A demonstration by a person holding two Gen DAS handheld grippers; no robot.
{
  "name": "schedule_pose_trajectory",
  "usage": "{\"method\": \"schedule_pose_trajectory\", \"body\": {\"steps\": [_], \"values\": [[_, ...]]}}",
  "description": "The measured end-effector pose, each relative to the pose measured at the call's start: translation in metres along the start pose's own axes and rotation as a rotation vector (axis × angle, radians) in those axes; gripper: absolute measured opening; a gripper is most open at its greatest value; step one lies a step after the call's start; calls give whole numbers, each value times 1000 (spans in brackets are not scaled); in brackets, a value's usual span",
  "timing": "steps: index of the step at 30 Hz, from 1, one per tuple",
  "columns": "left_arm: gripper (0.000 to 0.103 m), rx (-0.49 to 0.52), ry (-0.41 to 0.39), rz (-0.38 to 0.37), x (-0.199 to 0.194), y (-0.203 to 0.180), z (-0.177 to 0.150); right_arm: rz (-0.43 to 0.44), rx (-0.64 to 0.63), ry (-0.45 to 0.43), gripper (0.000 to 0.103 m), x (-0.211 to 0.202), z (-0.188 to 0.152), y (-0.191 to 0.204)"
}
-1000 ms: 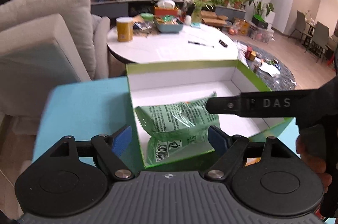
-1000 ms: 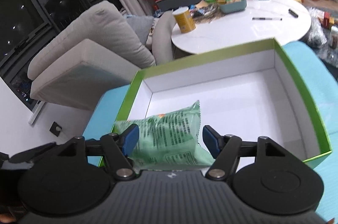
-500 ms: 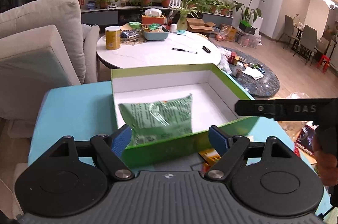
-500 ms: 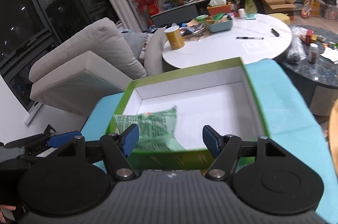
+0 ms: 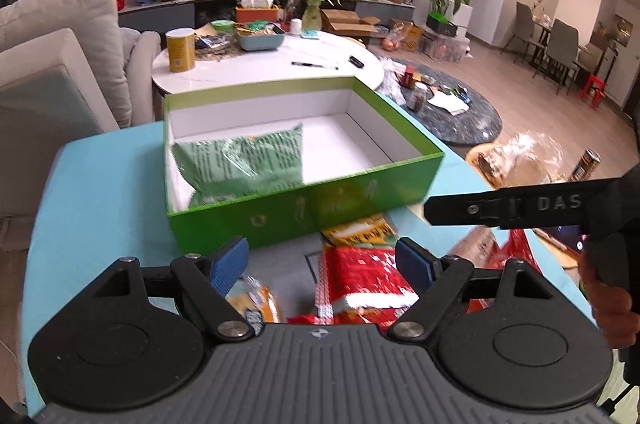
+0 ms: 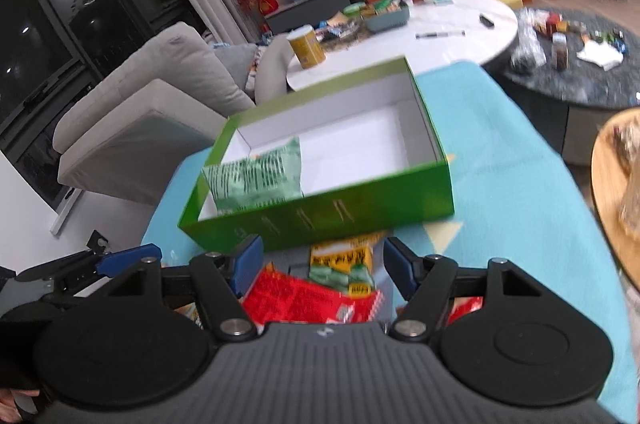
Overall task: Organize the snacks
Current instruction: 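Move both grippers back to the red snack bag on the table, then close both grippers on the red snack bag and lift it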
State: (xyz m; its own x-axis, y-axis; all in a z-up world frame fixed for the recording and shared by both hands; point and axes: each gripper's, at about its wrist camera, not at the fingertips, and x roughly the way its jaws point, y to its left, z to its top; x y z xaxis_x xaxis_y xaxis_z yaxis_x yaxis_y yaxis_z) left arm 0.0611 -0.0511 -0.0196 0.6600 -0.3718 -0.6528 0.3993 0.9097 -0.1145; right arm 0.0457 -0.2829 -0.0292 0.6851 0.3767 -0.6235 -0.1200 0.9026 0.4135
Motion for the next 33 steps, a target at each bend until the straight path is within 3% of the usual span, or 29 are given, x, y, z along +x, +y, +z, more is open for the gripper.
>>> {"method": "schedule_pose_trajectory", "body": {"steps": [10,17,24,33], "values": [[78,43,65,-55,14,-19,-12,-10,3,133,72,7,-20,-4],[76,41,126,-74,31,-17,-16,-24,143,284,73,31,-17,-19],[64,53,158,-106,44,-17,-19,13,205,277,73,31,-17,-26],[56,94,152,-122,43,-27,-23,37,152,245,73,40,-15,-10]]}}
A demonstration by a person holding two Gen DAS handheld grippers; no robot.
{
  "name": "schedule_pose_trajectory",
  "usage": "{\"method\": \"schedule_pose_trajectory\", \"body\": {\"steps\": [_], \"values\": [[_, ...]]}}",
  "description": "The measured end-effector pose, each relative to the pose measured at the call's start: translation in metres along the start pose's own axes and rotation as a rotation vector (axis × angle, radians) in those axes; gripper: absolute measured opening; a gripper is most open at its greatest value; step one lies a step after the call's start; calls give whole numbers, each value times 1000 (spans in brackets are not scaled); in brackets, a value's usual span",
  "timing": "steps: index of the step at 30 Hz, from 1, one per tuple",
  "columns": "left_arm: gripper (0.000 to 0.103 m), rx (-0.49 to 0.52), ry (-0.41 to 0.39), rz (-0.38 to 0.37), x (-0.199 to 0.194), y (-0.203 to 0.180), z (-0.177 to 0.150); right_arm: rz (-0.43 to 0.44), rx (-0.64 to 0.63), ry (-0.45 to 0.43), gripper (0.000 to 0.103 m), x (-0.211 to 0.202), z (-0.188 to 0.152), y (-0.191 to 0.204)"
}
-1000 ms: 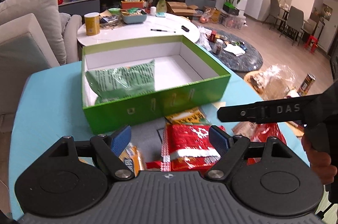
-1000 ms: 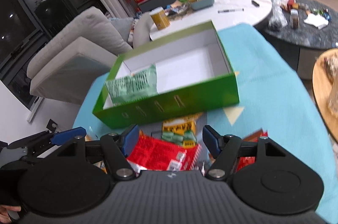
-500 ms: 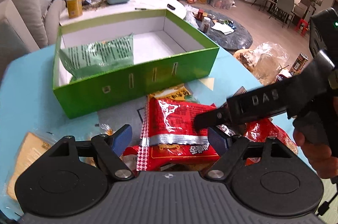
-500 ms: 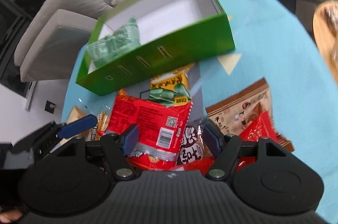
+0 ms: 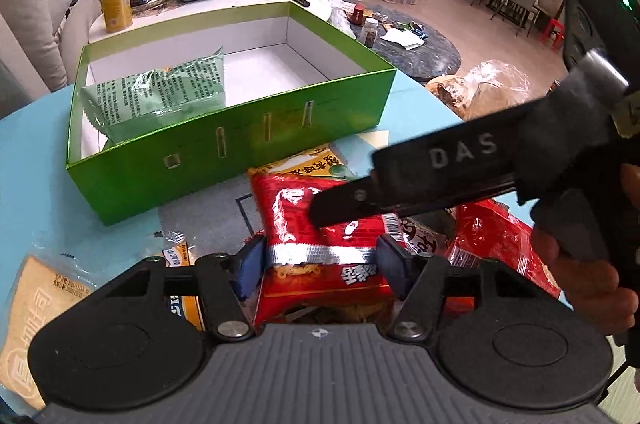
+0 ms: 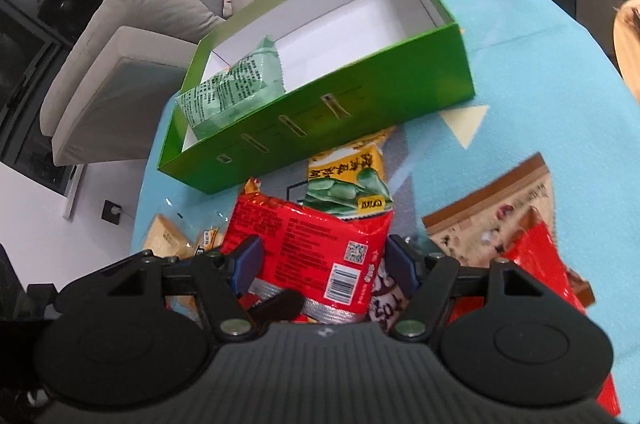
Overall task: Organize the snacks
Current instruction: 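Close both grippers on the red snack bag and lift it, then lower the red snack bag into the box beside the green bag, release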
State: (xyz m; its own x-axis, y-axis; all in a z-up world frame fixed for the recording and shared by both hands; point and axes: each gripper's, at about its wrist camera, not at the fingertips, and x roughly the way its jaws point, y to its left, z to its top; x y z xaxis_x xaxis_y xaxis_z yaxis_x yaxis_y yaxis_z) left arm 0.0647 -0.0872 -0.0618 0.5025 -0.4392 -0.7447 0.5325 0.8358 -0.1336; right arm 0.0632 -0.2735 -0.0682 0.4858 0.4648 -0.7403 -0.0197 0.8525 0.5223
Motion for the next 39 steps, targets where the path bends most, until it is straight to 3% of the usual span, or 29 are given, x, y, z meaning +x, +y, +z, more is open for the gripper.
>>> {"method": "schedule_pose_trajectory", "body": {"steps": [5,15,25,39], "values": [[53,19,-46,23,-15,-4,5,35,-16,-51,64,-6,-1,6],[48,47,-192,91,-52,-1,43,87,-115,-232,64,-41,26,40],[47,43,-276,186,-52,33,92,90,-252,-371,64,-35,69,76],[47,-51,-198,200,0,90,109,93,-246,-288,64,25,107,77]]}}
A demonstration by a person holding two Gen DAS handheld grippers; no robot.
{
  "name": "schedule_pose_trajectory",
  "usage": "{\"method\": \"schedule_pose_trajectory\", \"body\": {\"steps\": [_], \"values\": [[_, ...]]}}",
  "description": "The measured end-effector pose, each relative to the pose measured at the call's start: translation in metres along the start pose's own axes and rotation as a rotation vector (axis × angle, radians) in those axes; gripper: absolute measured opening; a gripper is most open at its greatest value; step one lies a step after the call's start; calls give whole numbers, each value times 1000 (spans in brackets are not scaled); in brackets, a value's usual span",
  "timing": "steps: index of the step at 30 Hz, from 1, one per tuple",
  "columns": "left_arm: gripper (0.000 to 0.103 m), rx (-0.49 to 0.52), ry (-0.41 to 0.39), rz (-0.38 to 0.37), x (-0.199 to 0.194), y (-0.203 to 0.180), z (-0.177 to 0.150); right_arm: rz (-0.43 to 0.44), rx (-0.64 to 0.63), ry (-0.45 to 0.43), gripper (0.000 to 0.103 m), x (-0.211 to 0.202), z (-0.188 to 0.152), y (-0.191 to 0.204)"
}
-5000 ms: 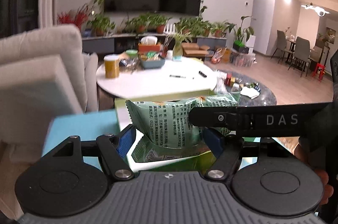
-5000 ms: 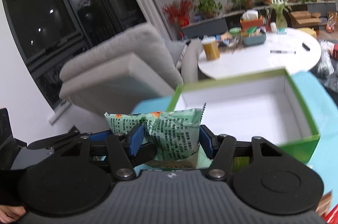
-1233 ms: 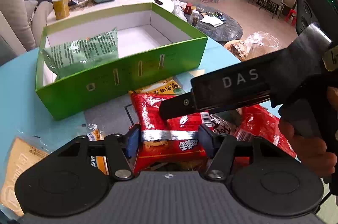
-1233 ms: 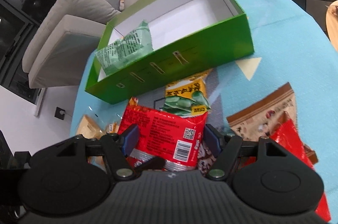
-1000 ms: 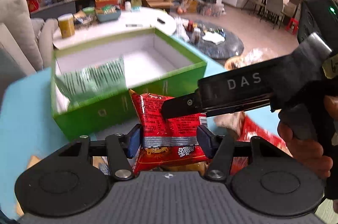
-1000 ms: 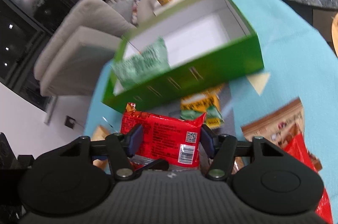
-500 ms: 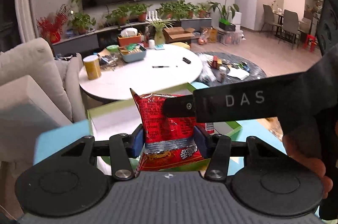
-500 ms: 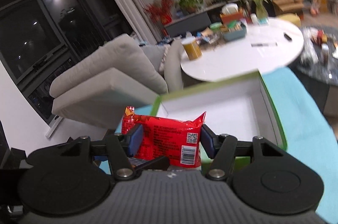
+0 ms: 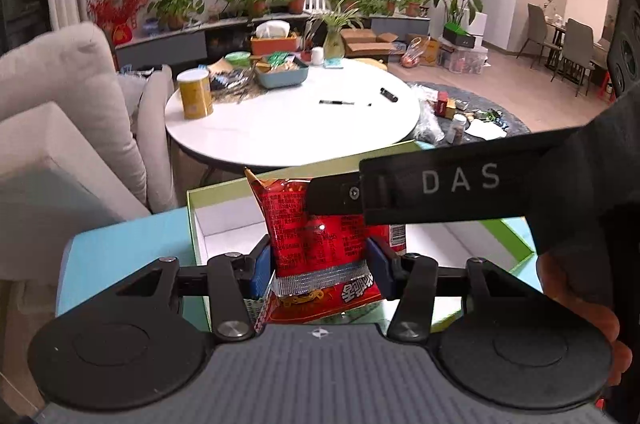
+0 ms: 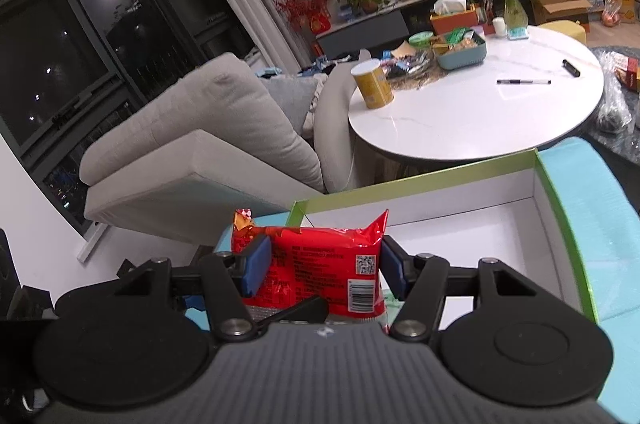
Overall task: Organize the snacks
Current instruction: 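Lower the red snack bag into the box beside the green bag, release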
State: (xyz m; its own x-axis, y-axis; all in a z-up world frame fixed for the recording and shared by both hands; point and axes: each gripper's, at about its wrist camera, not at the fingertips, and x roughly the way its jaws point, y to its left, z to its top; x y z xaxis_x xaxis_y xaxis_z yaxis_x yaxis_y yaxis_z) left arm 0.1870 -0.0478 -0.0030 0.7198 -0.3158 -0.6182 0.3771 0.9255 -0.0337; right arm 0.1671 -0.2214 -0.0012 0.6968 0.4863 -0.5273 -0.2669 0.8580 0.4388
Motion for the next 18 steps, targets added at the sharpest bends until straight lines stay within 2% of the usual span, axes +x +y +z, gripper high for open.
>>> {"method": "schedule_pose_trajectory", "body": {"steps": [7,18], "values": [[47,-45,26,-5,26,16,-3,-16,-8,37,65,29,5,-1],[47,-86,59,40,48,36,-6,-34,-24,58,65,54,10,-4]]}}
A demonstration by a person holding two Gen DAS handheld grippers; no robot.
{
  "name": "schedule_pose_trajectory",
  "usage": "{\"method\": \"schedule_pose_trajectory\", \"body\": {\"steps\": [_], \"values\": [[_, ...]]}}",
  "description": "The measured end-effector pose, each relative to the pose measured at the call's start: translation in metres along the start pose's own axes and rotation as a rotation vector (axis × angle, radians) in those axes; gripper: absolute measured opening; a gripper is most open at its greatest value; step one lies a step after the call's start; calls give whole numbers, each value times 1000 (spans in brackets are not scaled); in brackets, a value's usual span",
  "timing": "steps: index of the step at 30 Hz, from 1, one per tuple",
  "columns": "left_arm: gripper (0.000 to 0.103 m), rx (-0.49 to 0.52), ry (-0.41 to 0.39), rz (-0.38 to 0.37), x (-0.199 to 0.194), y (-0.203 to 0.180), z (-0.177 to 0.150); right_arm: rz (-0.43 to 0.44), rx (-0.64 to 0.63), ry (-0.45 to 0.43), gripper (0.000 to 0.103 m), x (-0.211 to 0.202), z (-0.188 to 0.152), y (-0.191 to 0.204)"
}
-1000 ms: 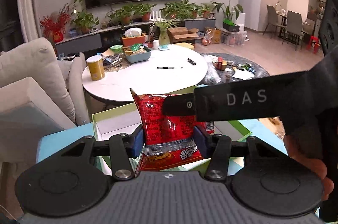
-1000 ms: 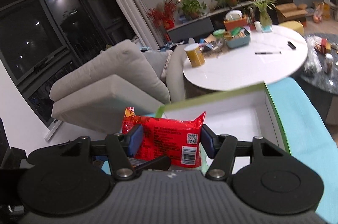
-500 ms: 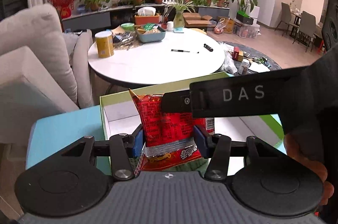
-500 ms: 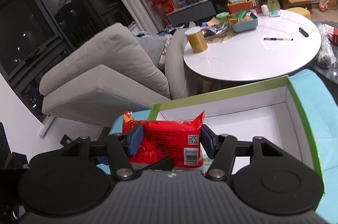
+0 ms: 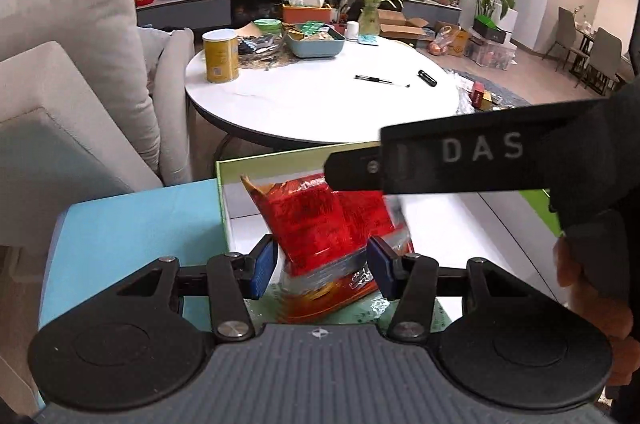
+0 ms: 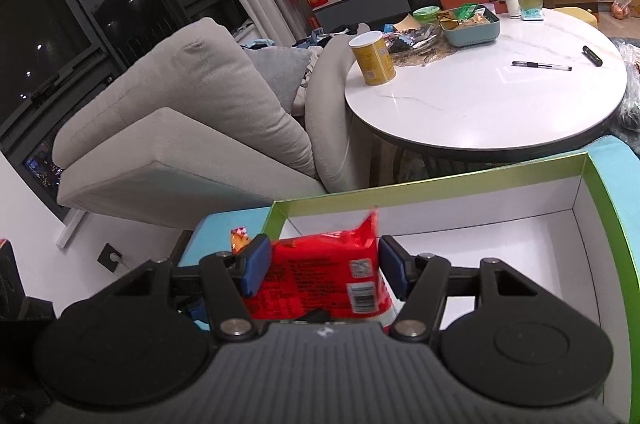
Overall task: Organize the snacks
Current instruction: 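Lower the red snack bag into the box beside the green bag, release, then move both grippers to the red-and-yellow crayfish chip bag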
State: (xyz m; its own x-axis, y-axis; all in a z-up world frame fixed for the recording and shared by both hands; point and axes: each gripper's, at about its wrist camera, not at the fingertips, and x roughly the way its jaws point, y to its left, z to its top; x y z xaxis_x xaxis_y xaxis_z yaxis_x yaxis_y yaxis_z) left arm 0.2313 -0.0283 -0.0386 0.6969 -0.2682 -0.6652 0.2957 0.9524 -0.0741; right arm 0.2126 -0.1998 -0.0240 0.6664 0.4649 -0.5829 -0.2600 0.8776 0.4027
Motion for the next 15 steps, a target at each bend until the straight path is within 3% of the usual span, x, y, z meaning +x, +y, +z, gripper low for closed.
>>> {"method": "schedule_pose_trajectory", "body": {"steps": [15], "values": [[48,18,-35,28,-20,-3,4,-11,-10,-7,65,-15,3,2]]}}
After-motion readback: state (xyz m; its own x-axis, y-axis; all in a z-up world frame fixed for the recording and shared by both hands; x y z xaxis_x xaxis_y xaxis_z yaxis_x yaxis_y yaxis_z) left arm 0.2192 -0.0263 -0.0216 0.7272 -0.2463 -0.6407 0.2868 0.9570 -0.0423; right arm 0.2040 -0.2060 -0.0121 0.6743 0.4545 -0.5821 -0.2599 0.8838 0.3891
